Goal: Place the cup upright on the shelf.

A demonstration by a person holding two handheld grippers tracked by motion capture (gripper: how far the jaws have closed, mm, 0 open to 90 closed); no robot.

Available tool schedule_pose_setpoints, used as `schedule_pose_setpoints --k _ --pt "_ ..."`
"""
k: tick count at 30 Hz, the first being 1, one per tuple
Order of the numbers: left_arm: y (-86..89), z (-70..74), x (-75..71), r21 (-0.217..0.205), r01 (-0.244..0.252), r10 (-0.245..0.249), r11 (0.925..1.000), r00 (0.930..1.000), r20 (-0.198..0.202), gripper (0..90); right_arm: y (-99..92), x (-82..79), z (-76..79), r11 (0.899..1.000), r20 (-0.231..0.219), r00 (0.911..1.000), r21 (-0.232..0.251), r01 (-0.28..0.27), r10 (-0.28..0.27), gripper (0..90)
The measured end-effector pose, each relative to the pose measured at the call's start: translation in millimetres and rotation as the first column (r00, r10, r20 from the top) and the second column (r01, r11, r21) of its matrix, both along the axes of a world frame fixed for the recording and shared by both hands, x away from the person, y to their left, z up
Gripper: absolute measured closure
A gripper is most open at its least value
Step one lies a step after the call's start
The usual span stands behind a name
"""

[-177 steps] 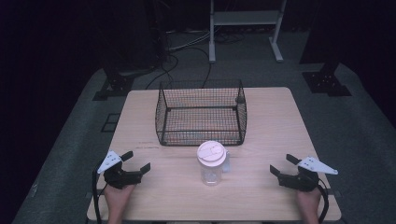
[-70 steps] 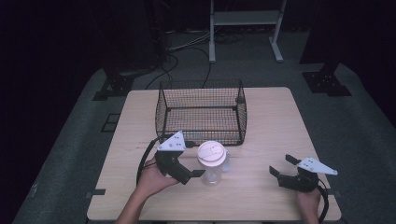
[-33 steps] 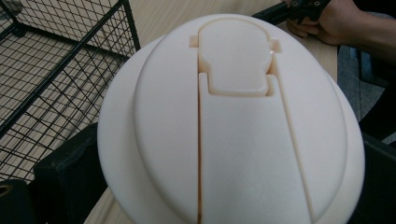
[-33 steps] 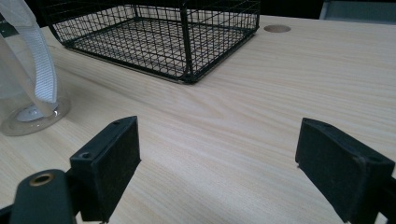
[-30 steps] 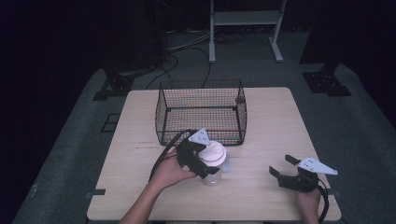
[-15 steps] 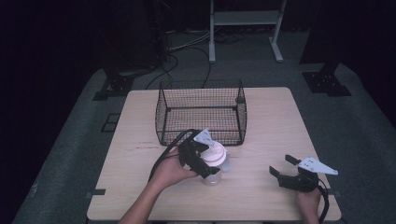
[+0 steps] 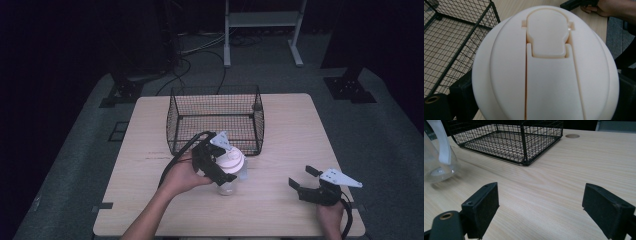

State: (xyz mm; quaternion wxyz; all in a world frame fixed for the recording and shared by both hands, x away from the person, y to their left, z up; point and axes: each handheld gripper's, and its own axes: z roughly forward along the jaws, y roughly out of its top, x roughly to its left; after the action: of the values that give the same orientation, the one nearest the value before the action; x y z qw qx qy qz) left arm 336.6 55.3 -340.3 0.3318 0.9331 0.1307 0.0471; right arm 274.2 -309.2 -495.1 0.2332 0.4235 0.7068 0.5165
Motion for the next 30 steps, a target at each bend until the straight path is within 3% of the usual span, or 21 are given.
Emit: schedule_pose_setpoints --k 10,14,17,25,30 --pt "5.2 35.6 8.1 -0.017 0.016 -0.016 0.9997 0.9999 -0.007 5.2 -0.1 0.2 -0.1 1.0 0.002 1.0 0.004 0.002 -0.002 12.9" --pt "11.1 51.0 17.5 -0.064 0.018 -0.02 0.9978 0.9989 -0.042 5.2 0.2 0.1 -0.1 1.0 0.003 1.0 0.002 0.001 -0.001 12.9" --pt "15.4 62.1 24.8 -0.067 0.007 -0.01 0.9978 0.9992 -0.039 5.2 0.3 0.6 -0.2 1.0 0.001 1.0 0.001 0.003 -0.003 12.9" --pt "20.3 93.3 39.2 -0.028 -0.02 0.02 0.9994 0.9998 0.002 5.2 0.4 0.9 -0.3 1.0 -0.001 1.0 -0.001 0.004 -0.004 12.9" --pt "25.2 110.7 47.3 -0.029 -0.057 0.058 0.9979 0.9978 0.032 5.3 -0.2 0.7 -0.1 1.0 0.001 1.0 0.005 0.004 -0.004 12.9"
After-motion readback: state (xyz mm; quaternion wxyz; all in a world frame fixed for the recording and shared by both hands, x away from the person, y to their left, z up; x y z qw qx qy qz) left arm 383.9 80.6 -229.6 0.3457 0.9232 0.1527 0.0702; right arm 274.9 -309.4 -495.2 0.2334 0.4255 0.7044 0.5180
